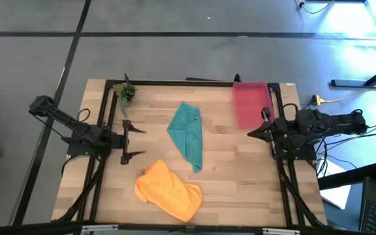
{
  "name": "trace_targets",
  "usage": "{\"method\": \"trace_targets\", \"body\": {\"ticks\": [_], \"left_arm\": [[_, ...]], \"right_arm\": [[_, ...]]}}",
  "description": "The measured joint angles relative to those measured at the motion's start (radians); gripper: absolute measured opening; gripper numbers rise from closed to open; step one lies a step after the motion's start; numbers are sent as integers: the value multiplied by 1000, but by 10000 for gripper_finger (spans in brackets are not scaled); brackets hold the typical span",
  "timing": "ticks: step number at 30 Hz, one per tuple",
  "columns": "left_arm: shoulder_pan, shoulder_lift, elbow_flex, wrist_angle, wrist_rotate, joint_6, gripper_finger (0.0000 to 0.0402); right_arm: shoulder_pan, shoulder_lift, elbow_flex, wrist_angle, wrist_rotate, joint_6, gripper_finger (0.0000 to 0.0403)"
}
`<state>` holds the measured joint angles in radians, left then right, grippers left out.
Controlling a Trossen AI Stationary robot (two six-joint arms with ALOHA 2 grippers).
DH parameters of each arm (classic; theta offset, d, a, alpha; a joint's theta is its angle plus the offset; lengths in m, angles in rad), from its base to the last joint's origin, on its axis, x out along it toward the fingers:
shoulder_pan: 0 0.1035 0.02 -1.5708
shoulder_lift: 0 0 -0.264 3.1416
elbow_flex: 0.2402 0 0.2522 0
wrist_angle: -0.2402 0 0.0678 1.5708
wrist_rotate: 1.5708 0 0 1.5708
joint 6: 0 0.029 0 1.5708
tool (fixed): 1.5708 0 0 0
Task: Roll microfiber towels into tight, uniform cylinder then place into a basket
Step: Roll the blue microfiber cloth on the table
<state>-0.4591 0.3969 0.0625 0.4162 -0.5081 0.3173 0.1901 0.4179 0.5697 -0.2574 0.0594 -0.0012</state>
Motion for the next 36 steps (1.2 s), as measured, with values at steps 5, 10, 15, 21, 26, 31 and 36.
{"method": "trace_targets", "body": {"ticks": [5, 10, 15, 21, 26, 31, 36], "left_arm": [[3, 35, 198, -273, -100, 1, 362], [21, 122, 384, -575, -105, -117, 362], [53, 169, 483, -828, -110, -284, 362], [69, 169, 498, -931, -109, -475, 362], [68, 168, 498, -919, -107, -535, 362], [68, 168, 498, -916, -66, -696, 362], [68, 168, 498, -915, -79, -700, 362]], "right_arm": [[0, 109, 38, -30, 97, 27, 3], [-8, 221, 85, -39, 141, 76, 3], [-26, 325, 128, -67, 142, 78, 4], [-51, 420, 171, -73, 141, 77, 4], [-51, 459, 197, -67, 171, 74, 4], [-51, 466, 200, -46, 272, 61, 4], [-51, 466, 200, -46, 299, 74, 4]]}}
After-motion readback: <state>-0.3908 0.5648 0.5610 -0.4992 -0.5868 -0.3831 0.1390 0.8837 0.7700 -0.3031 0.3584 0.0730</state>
